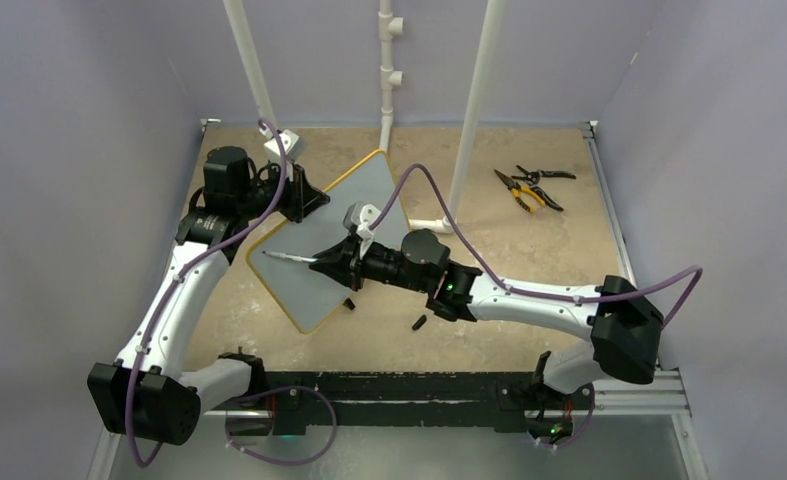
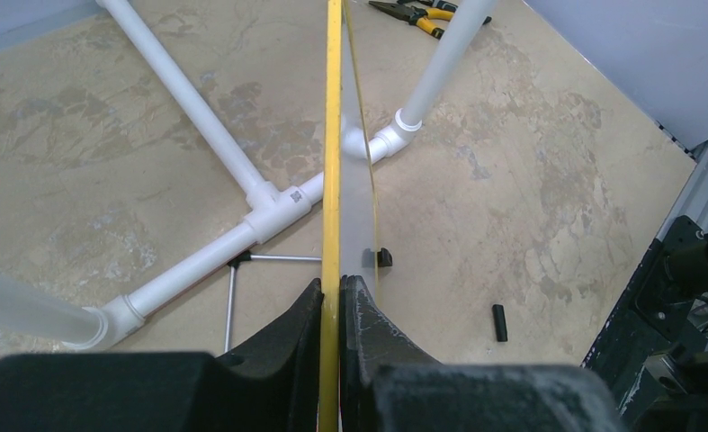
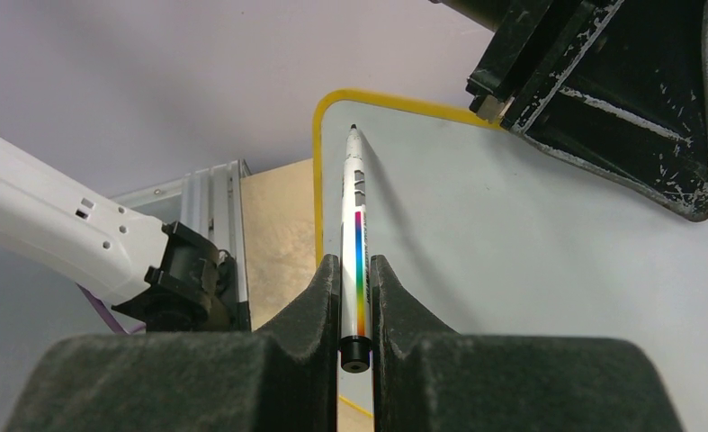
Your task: Write a sentence on the whiteboard
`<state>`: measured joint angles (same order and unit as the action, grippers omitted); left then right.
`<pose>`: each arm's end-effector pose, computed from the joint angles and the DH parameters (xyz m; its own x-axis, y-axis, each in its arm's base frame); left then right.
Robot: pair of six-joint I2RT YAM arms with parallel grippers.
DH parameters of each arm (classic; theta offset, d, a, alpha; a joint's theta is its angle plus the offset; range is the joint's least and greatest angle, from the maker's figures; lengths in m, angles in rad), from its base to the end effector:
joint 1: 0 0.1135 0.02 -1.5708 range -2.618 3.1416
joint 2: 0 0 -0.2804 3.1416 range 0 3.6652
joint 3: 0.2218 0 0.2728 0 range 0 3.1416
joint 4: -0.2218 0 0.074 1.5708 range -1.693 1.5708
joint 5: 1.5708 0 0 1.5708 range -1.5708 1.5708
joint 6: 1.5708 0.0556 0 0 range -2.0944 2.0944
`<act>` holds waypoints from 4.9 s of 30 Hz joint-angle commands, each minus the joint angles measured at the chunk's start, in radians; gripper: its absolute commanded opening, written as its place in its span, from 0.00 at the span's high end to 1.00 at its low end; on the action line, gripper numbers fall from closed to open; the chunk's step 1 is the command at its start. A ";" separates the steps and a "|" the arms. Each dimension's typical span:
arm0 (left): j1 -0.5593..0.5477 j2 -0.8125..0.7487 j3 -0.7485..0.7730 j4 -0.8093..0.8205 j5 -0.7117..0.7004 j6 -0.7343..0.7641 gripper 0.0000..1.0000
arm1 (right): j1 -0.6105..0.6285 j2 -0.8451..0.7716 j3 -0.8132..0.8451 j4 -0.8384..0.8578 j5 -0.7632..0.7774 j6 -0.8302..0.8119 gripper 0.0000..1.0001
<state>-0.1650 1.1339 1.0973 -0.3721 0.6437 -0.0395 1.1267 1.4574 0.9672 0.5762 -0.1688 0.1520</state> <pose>0.2689 -0.0786 0.3707 -0.4183 0.0376 -0.9075 0.6586 0.7006 -0.2746 0.1547 0.3468 0.3308 -0.1092 0.1179 -0.9870 -0.9566 0.2575 0.1366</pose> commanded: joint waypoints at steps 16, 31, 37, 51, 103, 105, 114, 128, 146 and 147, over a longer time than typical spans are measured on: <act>0.009 -0.008 -0.013 0.036 0.028 0.035 0.99 | 0.007 0.025 0.031 -0.044 0.055 0.008 1.00; 0.013 -0.007 -0.012 0.036 0.031 0.035 1.00 | 0.019 0.001 -0.039 -0.064 0.055 0.047 1.00; 0.015 -0.005 -0.014 0.036 0.032 0.035 1.00 | 0.022 -0.047 -0.068 0.024 -0.002 0.058 1.00; 0.016 -0.005 -0.014 0.036 0.037 0.035 1.00 | 0.022 -0.038 -0.064 0.098 0.096 0.088 1.00; 0.022 -0.003 -0.013 0.037 0.048 0.062 1.00 | 0.024 -0.033 -0.102 0.024 0.190 0.114 1.00; 0.022 -0.003 -0.013 0.036 0.049 0.063 1.00 | 0.024 -0.046 -0.117 0.049 0.171 0.108 1.00; 0.024 0.000 -0.013 0.037 0.054 0.061 1.00 | 0.024 -0.098 -0.156 0.139 0.161 0.108 1.00; 0.024 0.001 -0.014 0.036 0.060 0.065 1.00 | 0.024 -0.035 -0.106 0.139 0.166 0.103 1.00; 0.025 -0.002 -0.014 0.036 0.061 0.066 1.00 | 0.024 -0.028 -0.105 0.075 0.262 0.118 1.00; 0.025 -0.003 -0.014 0.036 0.062 0.066 1.00 | 0.024 -0.032 -0.107 0.075 0.270 0.119 1.00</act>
<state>-0.1440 1.1343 1.0863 -0.3584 0.6800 -0.0132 1.1530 1.4406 0.8337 0.6548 0.0353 0.2687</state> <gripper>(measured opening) 0.083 0.114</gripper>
